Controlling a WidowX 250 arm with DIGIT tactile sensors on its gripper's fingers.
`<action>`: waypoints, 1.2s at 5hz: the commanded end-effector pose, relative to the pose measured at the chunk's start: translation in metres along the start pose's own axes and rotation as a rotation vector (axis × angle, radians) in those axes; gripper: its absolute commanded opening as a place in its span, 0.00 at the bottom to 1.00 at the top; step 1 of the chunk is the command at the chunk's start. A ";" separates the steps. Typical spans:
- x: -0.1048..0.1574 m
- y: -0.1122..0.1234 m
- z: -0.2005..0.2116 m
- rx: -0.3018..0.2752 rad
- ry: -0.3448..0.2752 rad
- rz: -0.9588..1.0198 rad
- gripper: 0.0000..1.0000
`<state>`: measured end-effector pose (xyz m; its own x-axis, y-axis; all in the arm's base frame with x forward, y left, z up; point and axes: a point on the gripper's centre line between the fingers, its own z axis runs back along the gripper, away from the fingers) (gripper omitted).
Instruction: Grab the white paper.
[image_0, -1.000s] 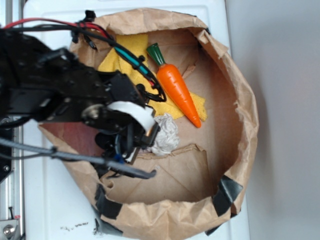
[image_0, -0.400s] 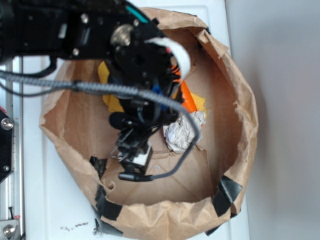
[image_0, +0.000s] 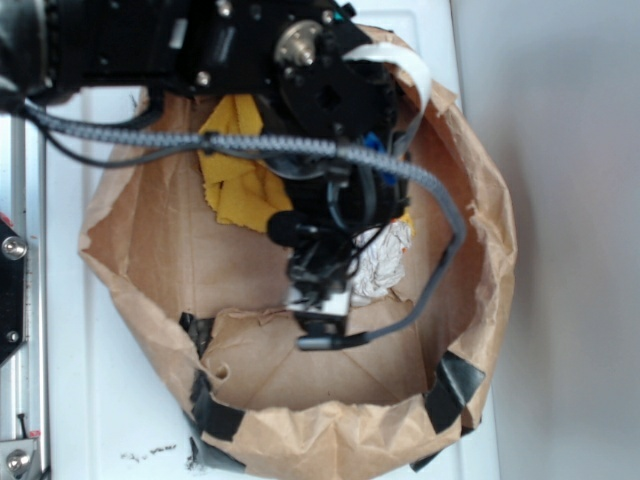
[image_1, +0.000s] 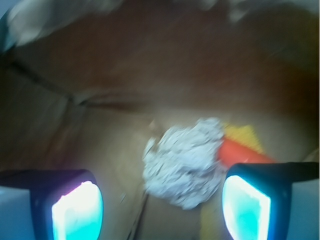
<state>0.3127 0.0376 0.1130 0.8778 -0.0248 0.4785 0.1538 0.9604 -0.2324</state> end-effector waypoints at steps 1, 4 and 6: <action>0.025 0.006 0.003 0.097 -0.039 0.034 1.00; 0.021 -0.003 -0.024 0.155 0.050 0.169 1.00; -0.007 -0.008 0.003 0.235 0.225 0.595 1.00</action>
<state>0.2989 0.0208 0.0877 0.8687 0.4920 0.0577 -0.4767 0.8619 -0.1730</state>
